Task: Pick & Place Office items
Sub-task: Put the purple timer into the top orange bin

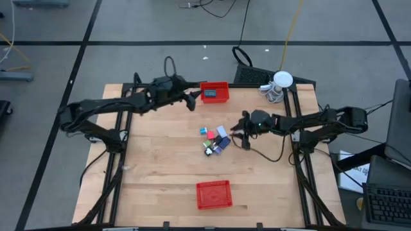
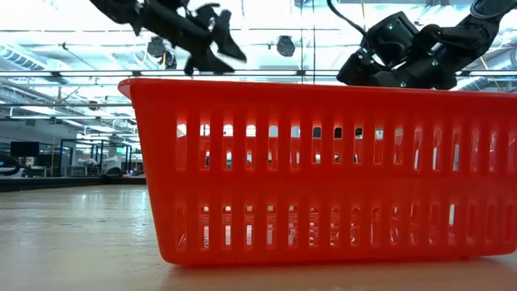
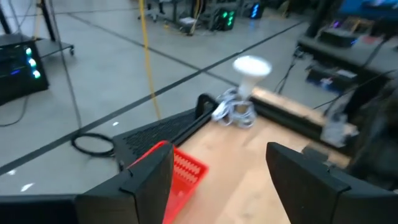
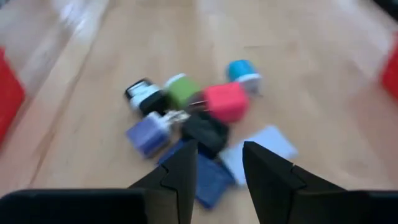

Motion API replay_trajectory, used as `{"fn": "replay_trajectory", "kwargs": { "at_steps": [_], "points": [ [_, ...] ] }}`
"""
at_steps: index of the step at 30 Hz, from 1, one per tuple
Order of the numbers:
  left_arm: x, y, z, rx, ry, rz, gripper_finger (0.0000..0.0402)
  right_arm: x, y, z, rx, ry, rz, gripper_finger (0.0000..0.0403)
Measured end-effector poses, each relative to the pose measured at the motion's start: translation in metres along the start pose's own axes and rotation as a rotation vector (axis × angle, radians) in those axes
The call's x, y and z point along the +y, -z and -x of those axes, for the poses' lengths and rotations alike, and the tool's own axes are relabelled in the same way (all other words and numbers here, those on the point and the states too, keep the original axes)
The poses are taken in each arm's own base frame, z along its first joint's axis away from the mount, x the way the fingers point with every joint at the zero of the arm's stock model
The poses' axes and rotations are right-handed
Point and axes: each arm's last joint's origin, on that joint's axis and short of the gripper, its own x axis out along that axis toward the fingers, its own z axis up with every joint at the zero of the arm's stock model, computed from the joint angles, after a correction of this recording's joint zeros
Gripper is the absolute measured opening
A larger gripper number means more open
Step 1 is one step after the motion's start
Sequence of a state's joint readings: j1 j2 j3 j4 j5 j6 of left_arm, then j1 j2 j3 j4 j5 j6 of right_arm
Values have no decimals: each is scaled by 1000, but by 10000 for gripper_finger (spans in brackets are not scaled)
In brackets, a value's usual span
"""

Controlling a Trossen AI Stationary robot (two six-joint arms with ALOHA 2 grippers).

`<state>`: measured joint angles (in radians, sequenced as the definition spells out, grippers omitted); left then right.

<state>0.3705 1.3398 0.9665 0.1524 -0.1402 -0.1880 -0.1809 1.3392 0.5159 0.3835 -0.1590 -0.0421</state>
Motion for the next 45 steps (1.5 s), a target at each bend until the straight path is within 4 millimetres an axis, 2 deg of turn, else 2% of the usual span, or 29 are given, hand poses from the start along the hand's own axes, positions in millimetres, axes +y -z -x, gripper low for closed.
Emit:
{"fn": "replay_trajectory", "kwargs": {
  "at_steps": [6, 12, 16, 25, 28, 31, 34, 37, 45],
  "points": [
    [-20, -14, 23, -74, 84, -13, 260, 20, 21, -30, 17, -81, 98, 178],
    [-30, -10, 23, -55, 115, -37, 249, 21, 41, -45, 102, -21, 157, 254],
    [-34, -3, 20, -17, 122, -47, 244, 21, 43, -45, 126, -2, 154, 278],
    [-35, -2, 19, -11, 125, -49, 261, 29, 33, -20, 192, -223, -32, 267],
    [-35, -2, 19, -8, 125, -50, 267, 31, 20, -10, 123, -229, -15, 262],
    [-35, -2, 19, -8, 125, -51, 268, 36, 13, -4, 77, -178, 87, 259],
    [-35, -2, 19, -7, 125, -50, 269, 42, 15, -5, 93, -136, 186, 259],
    [-35, -2, 19, -7, 125, -50, 269, 45, 27, -12, 176, -111, 253, 258],
    [-35, -2, 19, -6, 126, -34, 269, 35, 45, -36, 199, -81, 250, 258]
  ]
}}
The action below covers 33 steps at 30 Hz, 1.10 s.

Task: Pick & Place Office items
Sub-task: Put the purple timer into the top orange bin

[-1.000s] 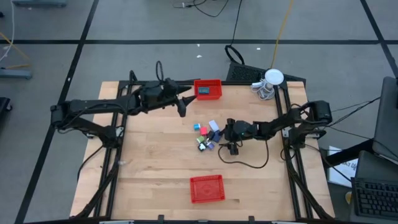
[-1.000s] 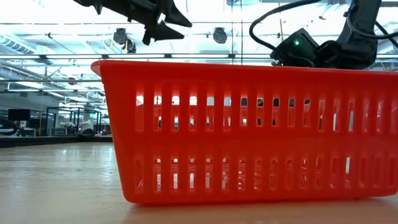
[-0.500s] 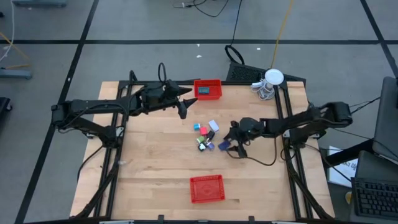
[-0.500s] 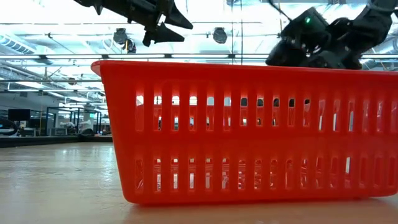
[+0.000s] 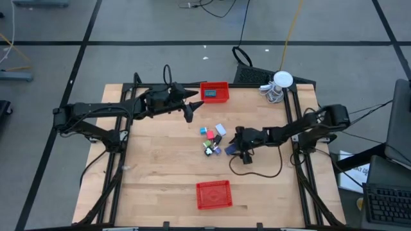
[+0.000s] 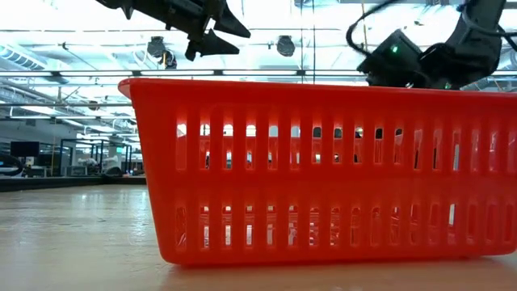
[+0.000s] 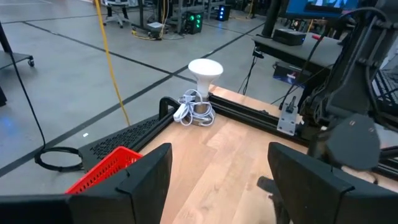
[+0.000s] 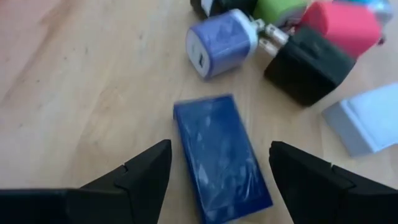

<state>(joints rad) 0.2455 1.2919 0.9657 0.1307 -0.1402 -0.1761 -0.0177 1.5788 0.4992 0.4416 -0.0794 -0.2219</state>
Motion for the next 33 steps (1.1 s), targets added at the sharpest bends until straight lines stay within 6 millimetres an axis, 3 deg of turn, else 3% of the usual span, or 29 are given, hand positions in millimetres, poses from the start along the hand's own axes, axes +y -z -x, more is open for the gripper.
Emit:
{"fn": "replay_trajectory", "kwargs": {
  "at_steps": [10, 19, 33],
  "points": [
    [0, 0, 0, 0, 0, 12, 269, -6, 9, 2, 89, 3, -52, 249],
    [0, 1, 0, 10, -1, 15, 269, -7, 5, 15, 102, 15, -17, 146],
    [-13, 5, 2, 31, 42, 19, 269, -15, -25, 63, -17, 367, 78, 146]
  ]
}}
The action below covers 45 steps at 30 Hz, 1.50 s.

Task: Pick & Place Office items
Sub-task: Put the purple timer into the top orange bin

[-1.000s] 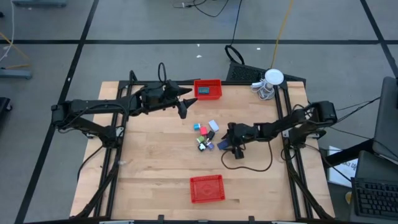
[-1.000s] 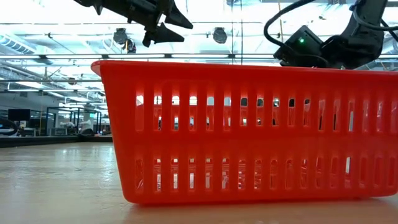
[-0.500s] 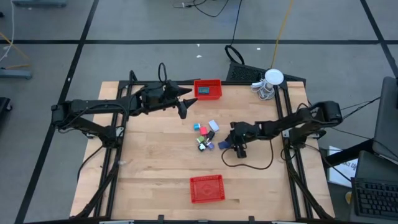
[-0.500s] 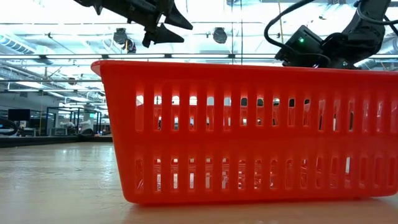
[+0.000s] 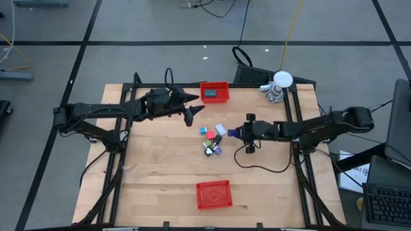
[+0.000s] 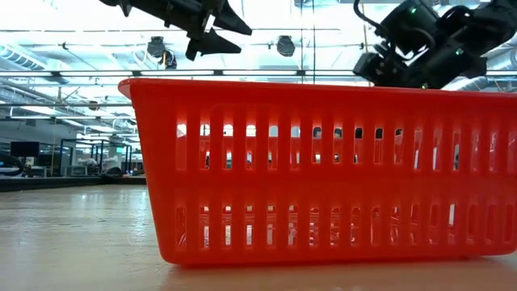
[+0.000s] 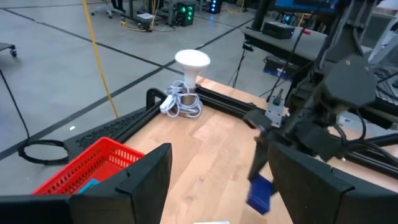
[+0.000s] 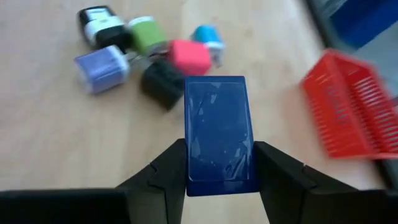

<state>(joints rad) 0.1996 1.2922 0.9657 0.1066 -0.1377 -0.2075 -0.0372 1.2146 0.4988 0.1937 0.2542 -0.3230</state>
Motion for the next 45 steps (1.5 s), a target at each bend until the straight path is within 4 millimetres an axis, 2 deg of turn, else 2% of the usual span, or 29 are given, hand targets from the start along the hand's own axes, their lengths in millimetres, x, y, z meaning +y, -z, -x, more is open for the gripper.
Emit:
{"fn": "replay_trajectory", "kwargs": {
  "at_steps": [6, 18, 27, 32, 37, 45],
  "points": [
    [-8, 4, -5, 6, 28, 34, 269, -7, -10, 3, -62, 143, 72, 146],
    [-29, 43, -51, 41, 82, 67, 269, -13, -26, 7, -217, 230, 157, 146],
    [-31, 58, -67, 42, 96, 146, 269, -15, -33, 9, -286, 261, 166, 146],
    [-31, 54, -63, 36, 97, 148, 269, -15, -33, 9, -300, 235, 38, 146],
    [-30, 36, -51, -33, 109, 61, 269, -17, -29, 6, -309, 124, -133, 146],
    [-34, 23, -36, -72, 126, -64, 269, -31, -23, 3, -364, -179, -430, 146]
  ]
}}
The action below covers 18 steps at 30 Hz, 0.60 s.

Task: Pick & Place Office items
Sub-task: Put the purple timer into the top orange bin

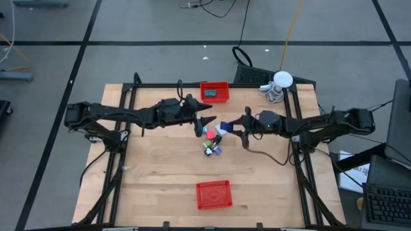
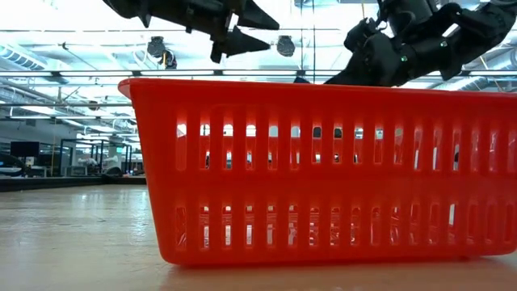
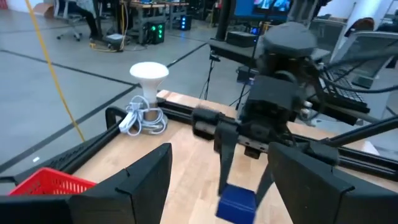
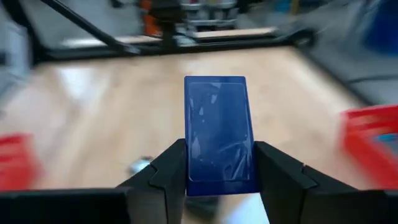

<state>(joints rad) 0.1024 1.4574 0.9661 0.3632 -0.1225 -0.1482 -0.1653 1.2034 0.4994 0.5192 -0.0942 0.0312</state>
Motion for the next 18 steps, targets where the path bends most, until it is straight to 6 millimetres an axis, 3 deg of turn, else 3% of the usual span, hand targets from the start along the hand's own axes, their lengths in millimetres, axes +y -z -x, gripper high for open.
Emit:
{"fn": "replay_trajectory", "kwargs": {
  "at_steps": [8, 18],
  "points": [
    [-9, 2, 1, 4, 28, -57, 269, -1, -7, 4, -14, -428, -230, 146],
    [-27, 3, 4, -7, 140, -182, 269, 37, -33, 15, -234, -853, -59, 146]
  ]
}}
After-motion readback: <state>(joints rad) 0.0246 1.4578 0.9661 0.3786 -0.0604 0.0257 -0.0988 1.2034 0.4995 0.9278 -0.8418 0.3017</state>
